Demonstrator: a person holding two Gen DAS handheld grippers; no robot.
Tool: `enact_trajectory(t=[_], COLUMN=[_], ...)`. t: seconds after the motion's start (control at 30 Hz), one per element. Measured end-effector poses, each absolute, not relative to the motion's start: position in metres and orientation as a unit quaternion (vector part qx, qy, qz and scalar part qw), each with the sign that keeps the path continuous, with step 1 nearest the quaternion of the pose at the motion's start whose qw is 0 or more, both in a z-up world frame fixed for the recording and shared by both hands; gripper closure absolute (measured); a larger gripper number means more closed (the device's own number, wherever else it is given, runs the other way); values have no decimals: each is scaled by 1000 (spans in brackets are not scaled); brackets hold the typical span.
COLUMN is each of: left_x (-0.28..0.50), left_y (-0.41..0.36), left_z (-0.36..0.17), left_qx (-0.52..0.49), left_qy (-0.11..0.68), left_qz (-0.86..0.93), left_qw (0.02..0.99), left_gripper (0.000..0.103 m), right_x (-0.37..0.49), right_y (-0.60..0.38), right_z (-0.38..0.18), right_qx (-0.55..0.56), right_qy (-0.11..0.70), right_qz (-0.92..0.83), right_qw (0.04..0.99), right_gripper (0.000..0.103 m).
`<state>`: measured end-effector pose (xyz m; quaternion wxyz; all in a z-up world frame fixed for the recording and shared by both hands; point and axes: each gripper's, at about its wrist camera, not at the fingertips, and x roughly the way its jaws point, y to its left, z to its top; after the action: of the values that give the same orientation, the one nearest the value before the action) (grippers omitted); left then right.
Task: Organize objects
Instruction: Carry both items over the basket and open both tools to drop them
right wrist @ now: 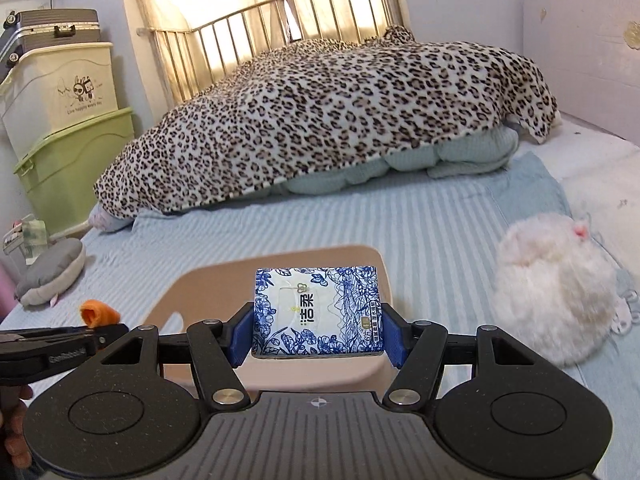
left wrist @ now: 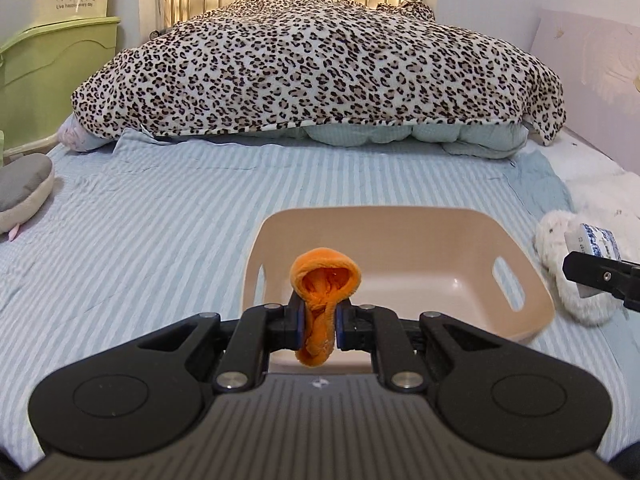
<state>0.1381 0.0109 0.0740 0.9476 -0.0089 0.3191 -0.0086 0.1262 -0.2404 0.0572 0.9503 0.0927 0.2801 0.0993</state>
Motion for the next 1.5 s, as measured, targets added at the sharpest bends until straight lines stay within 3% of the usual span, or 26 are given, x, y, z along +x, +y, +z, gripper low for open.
enact_trajectory(t=[0.2,0.7,0.8,0.87,0.9,1.1,1.5], left_x=[180,223,215,207,203,176,105], left_y=[8,0,0,-2,-2,-2,14], left_z=[59,-9,0,11,17,41,52], left_qx=[-13,4,9,19,23,25,17], left_qy=[340,437,426,411,404,389,383], left_qz=[9,-15,-12,-7,-3,-4,4], left_qw=[940,899,905,911,915,921,923], left_gripper=[88,85,68,39,35,31,30], right_x=[160,215,208,203,199,178,102], right_y=[-231,-189,-186,-187,-189,-202,-213], right_z=[55,-11,-12,-7,-3,25,24], right_qx=[70,-23,-39,-41,-37,-18,-27], right_qy=[281,387,385,377,372,354,368], right_qz=[96,101,94,93,94,90,90], right_qw=[952,916,917,921,923,931,925], right_gripper=[43,42,34,30,26,14,8])
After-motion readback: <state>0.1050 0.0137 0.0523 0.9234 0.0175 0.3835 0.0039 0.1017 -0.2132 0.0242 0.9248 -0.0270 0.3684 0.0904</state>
